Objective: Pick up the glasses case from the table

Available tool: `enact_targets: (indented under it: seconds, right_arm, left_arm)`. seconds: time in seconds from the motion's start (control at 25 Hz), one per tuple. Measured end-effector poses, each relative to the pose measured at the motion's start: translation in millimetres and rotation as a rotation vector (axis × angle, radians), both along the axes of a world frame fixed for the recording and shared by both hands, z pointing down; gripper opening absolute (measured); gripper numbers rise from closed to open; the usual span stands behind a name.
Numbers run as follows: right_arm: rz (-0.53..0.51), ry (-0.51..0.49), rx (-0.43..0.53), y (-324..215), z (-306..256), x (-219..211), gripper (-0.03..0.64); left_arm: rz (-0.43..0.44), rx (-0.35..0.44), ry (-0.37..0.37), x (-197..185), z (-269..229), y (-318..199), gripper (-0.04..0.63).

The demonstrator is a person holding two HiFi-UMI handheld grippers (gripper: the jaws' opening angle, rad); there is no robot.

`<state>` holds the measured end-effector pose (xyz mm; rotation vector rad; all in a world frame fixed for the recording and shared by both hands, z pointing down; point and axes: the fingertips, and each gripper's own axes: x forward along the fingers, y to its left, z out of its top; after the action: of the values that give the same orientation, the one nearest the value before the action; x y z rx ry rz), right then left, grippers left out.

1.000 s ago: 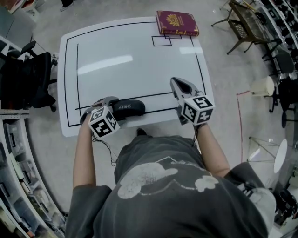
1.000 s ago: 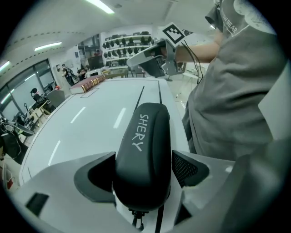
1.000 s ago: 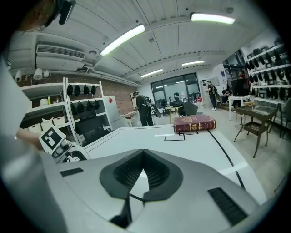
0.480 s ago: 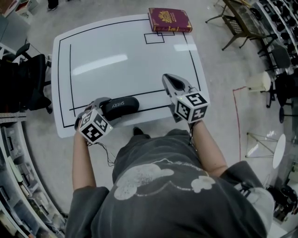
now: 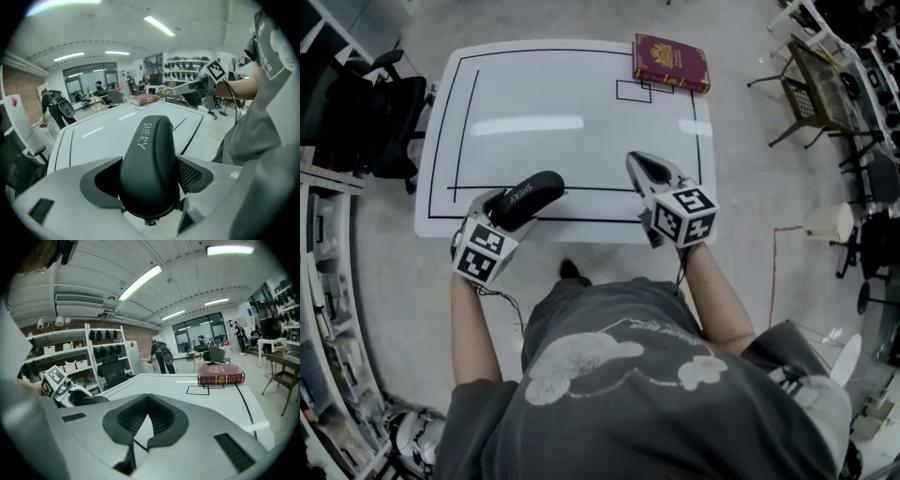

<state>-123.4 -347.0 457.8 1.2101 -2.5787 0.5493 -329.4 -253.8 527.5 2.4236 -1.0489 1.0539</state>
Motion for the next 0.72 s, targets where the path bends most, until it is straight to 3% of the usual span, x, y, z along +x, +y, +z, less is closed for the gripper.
enact_targets:
  seconds: [0.36,0.52,0.72]
  right_arm:
    - [-0.196,-0.049,0.016,18.7,-20.0,-17.0,-0.002]
    - [-0.257,-0.057,0.023,33.2,-22.9,-13.9,-0.002]
    - [-0.303,-0.074,0.034,50.5,-26.2,5.5,-0.002]
  left_arm:
    - [-0.398,0.056,0.147,1.1,-36.2,24.7,0.342]
    - [-0.499,0.105,0.187,10.2,-51.3,43.6,0.341]
    - [-0.554,0.147,0.193,35.4,-64.6,65.9,0.339]
